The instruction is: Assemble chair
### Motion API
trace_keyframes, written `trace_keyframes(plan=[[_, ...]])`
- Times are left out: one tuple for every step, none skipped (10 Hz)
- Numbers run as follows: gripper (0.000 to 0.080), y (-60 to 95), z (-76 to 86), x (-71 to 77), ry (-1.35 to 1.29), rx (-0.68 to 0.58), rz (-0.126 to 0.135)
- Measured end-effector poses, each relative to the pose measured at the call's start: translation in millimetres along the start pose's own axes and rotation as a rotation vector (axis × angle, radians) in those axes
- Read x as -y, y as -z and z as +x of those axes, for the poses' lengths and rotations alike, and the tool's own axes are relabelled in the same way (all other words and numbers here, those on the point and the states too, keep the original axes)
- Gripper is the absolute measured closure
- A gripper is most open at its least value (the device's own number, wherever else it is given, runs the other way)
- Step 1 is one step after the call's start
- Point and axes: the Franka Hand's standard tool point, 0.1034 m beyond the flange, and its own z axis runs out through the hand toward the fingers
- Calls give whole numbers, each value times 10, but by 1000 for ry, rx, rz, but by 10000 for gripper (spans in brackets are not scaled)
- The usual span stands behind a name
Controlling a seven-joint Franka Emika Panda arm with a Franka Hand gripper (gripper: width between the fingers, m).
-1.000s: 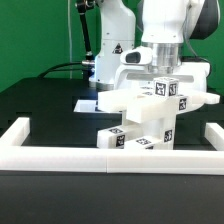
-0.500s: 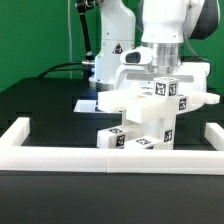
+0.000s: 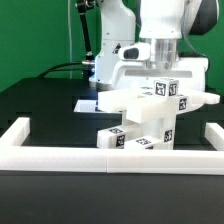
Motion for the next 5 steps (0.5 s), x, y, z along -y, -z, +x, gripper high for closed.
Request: trace_keyframes(plan=[[403,172,18,-16,-7,5,19],[403,291,48,-34,-18,4,32],[403,416,68,-46,-21,17,46],[403,556,122,-51,-7,5,52],[403,544,122,-63,-10,-3,50]])
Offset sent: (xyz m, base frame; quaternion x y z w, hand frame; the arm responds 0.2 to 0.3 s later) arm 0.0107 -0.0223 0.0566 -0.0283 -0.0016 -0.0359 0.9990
